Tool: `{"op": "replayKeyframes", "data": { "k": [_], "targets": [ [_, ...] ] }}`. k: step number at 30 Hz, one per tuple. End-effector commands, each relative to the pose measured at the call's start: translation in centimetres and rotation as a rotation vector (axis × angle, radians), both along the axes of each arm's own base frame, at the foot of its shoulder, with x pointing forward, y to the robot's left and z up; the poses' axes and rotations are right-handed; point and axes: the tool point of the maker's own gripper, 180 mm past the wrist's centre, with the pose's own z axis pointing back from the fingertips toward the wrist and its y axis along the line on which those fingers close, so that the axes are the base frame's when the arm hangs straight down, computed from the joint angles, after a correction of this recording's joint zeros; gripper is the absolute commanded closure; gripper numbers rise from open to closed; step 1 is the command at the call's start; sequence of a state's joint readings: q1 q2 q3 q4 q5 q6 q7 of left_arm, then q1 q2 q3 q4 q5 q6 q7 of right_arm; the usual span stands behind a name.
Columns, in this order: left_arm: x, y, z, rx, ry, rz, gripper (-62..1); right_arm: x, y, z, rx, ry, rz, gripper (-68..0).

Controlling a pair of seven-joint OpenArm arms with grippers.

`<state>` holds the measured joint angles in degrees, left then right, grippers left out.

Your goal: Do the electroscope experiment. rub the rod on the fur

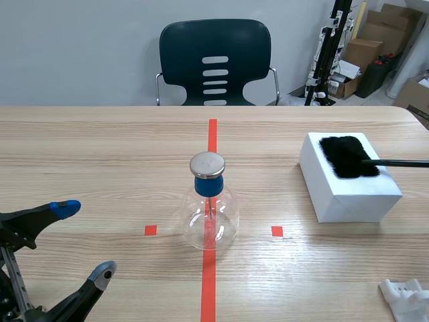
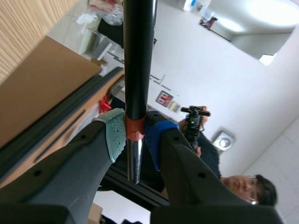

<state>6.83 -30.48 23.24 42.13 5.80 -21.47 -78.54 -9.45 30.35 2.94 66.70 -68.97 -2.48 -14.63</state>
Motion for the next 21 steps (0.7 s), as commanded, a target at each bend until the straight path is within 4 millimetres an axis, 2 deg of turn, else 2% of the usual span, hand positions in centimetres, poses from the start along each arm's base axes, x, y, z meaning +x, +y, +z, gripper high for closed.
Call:
{"op": "replayKeyframes", "data": {
  "k": [1, 5, 14, 21],
  "targets": [
    [0.2, -0.1, 0.7, -0.024, -0.023, -0.002, -62.3, 0.2, -0.6, 1.1, -0.036, -0.008, 0.006, -0.4],
    [0.2, -0.1, 0.7, -0.024, -0.023, -0.002, -62.3, 0.6, -0.2, 1.4, -0.032, -0.031, 0.013, -0.4],
    [0.2, -0.1, 0.7, -0.024, -0.023, -0.001, -62.3, 3.7, 2.1, 2.5, -0.034, -0.074, 0.045, -0.4],
    [0.2, -0.1, 0.7, -0.024, -0.023, -0.001, -62.3, 4.2, 2.7, 2.6, -0.028, -0.081, 0.056, -0.4]
  ]
}}
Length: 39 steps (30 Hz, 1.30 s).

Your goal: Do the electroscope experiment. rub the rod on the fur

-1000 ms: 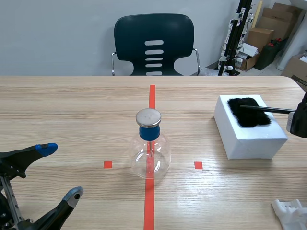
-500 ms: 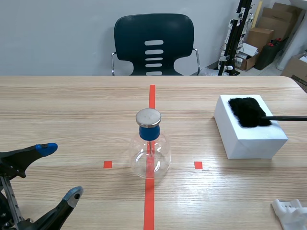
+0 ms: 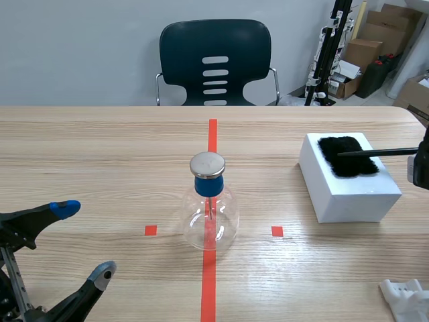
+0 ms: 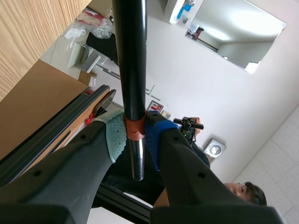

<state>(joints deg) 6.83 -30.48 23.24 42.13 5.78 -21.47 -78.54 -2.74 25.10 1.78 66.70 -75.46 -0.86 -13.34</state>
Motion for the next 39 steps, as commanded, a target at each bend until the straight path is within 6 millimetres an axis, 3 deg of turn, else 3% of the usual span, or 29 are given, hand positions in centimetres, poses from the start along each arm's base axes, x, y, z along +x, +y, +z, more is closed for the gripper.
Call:
{"op": "replayKeyframes", "data": {
  "k": [1, 4, 10, 23, 30, 39],
  "targets": [
    [0.2, -0.1, 0.7, -0.024, -0.023, -0.002, -62.3, 0.6, -0.8, 1.7, -0.026, -0.041, -0.001, -0.4],
    [0.2, -0.1, 0.7, -0.024, -0.023, -0.002, -62.3, 0.4, -1.1, 2.1, -0.005, -0.061, -0.004, -0.4],
    [0.2, -0.1, 0.7, -0.024, -0.023, -0.002, -62.3, -1.3, -1.6, 5.1, 0.016, -0.119, 0.02, -0.4],
    [0.2, -0.1, 0.7, -0.024, -0.023, -0.002, -62.3, -6.9, 0.8, 11.0, 0.144, -0.238, 0.141, -0.4],
    [0.2, -0.1, 0.7, -0.024, -0.023, -0.002, -62.3, -10.0, 3.6, 11.1, 0.22, -0.256, 0.249, -0.4],
    [0.2, -0.1, 0.7, -0.024, -0.023, -0.002, -62.3, -13.6, 6.4, 9.4, 0.312, -0.268, 0.324, -0.4]
  ]
}}
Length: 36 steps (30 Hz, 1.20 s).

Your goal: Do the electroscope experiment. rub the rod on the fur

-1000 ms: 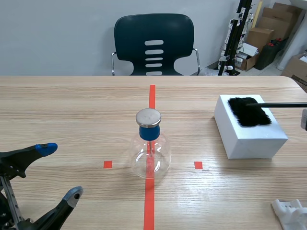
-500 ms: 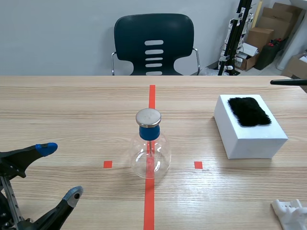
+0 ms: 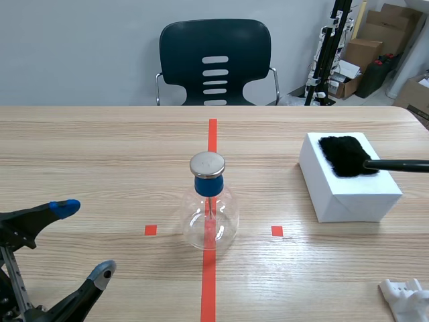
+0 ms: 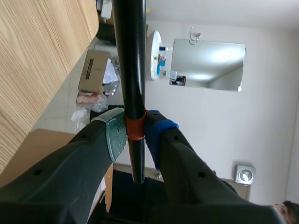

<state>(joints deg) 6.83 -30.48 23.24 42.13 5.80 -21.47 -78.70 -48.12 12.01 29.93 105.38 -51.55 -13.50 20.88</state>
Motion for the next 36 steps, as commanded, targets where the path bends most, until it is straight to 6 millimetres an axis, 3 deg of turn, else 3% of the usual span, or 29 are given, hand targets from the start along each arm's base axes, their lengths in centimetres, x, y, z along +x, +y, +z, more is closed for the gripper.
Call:
{"op": "replayKeyframes", "data": {
  "k": [1, 8, 36],
  "targets": [
    [0.2, -0.1, 0.7, -0.022, -0.021, -0.002, -62.3, 0.0, 0.1, 1.0, -0.006, -0.044, 0.014, -0.4],
    [0.2, -0.1, 0.7, -0.022, -0.021, -0.002, -62.3, -1.6, 1.1, 0.2, 0.039, -0.03, 0.031, -0.4],
    [0.2, -0.1, 0.7, -0.022, -0.021, -0.002, -62.3, -1.6, 0.9, 0.5, 0.067, -0.049, 0.019, -0.5]
  ]
}}
